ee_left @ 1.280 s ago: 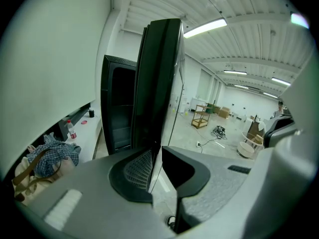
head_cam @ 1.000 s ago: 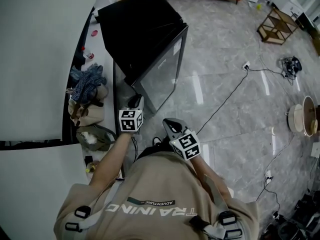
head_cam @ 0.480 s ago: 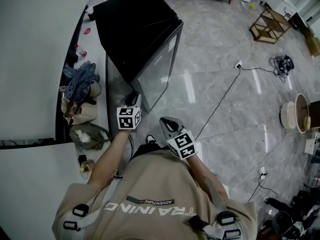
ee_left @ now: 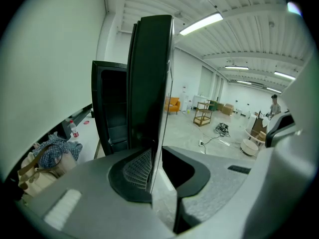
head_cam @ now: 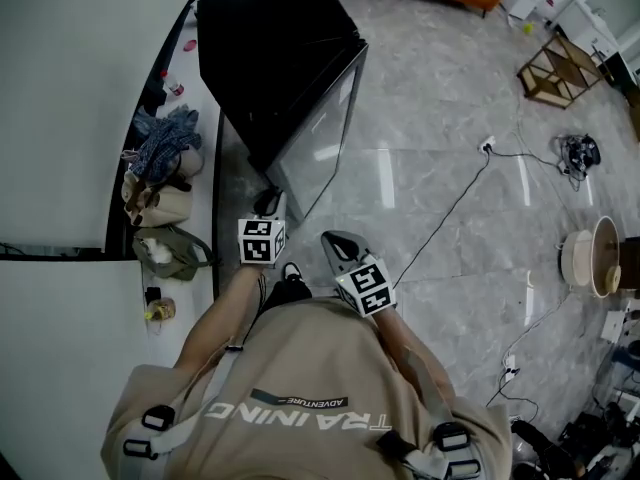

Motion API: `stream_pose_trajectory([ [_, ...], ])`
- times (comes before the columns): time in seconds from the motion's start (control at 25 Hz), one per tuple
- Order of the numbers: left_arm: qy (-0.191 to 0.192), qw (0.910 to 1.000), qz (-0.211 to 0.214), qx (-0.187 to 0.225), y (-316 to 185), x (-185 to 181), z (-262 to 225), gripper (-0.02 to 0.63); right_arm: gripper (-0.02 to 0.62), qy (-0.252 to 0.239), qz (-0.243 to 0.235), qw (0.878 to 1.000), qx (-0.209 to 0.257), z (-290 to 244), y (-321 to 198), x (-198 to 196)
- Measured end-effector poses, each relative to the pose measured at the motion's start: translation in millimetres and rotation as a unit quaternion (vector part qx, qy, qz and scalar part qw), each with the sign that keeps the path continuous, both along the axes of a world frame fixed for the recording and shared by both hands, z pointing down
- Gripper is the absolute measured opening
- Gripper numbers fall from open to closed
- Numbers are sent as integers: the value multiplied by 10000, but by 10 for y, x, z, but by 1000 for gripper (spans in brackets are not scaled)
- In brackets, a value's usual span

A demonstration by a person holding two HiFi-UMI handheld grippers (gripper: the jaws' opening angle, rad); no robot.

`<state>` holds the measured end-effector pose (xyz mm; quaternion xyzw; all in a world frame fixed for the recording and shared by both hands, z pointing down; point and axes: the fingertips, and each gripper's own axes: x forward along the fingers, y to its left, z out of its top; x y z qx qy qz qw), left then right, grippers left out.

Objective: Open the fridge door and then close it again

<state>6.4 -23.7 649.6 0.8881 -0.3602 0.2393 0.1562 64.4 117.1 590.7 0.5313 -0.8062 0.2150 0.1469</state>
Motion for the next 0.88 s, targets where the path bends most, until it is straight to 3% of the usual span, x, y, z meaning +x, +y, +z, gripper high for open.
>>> stream_pose_trajectory([
  [0.2, -32, 9996, -247, -164, 211, 136, -15, 54, -5, 32, -196, 9998, 54, -20, 67, 296],
  [0.68, -136, 9996, -170, -185, 895, 781, -28, 54, -5, 20, -530, 9984, 182, 3, 225, 840],
  [0.88, -88, 9993, -348, -140, 1070, 1041, -29, 54, -5, 46, -628, 9978, 216, 10, 338, 1130],
])
